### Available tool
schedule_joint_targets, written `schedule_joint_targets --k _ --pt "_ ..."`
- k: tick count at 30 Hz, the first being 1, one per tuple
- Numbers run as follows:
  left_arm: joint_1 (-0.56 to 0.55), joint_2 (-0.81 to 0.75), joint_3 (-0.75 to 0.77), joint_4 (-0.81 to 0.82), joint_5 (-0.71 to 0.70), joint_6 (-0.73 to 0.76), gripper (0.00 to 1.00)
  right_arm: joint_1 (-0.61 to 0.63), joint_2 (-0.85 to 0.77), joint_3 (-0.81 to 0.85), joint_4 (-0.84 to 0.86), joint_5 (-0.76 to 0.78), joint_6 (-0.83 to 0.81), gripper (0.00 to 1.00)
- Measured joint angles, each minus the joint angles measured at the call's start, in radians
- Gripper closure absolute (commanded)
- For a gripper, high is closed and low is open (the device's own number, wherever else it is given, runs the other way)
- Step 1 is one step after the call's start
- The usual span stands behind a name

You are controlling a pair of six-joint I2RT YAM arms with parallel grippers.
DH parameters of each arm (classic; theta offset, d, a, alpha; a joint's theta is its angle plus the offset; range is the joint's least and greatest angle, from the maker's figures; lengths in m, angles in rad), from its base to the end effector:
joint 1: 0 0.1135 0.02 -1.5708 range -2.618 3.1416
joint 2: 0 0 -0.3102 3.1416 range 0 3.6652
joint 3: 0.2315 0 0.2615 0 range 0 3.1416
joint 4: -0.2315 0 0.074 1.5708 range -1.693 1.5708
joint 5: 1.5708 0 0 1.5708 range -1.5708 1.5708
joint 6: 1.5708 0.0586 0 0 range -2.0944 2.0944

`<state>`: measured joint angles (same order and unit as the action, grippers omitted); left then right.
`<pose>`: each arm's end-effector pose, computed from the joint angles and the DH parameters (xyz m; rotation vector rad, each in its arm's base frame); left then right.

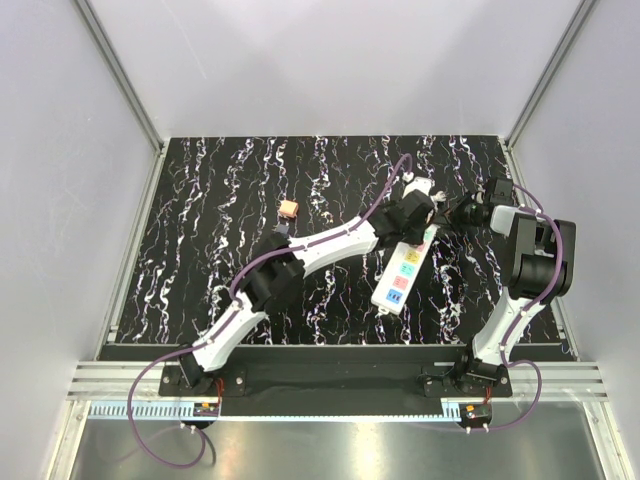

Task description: Pull the plug off the socket

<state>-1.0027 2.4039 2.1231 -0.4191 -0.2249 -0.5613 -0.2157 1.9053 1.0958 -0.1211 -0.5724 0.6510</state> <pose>0.3398 -0.5080 0.2248 0.3877 2.2830 -0.5729 0.4117 -0.0577 0.1648 0.8272 2.3677 0.8959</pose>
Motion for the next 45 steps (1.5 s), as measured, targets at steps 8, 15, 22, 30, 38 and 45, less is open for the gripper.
schedule_joint_targets --k 8,15,22,30,38,45 --pt "-0.059 0.000 0.171 -0.040 -0.027 0.099 1.00 0.002 0.000 0.000 -0.003 0.006 -0.001 1.00" --pt "-0.078 -0.030 0.168 -0.020 -0.026 0.121 1.00 0.002 0.000 0.001 -0.004 0.006 -0.002 1.00" --pt "-0.068 -0.179 -0.047 -0.058 -0.037 0.150 1.00 0.002 0.000 0.002 -0.005 0.007 -0.003 1.00" --pt "-0.049 -0.483 -0.353 -0.051 -0.124 0.183 1.00 0.003 0.000 0.004 -0.008 0.008 -0.004 1.00" --pt "-0.008 -0.727 -0.729 -0.091 -0.343 0.191 1.00 0.003 0.000 0.004 -0.008 0.008 -0.011 1.00" --pt "0.036 -0.849 -0.961 -0.219 -0.519 0.168 1.00 0.005 0.000 0.005 -0.009 0.011 -0.011 1.00"
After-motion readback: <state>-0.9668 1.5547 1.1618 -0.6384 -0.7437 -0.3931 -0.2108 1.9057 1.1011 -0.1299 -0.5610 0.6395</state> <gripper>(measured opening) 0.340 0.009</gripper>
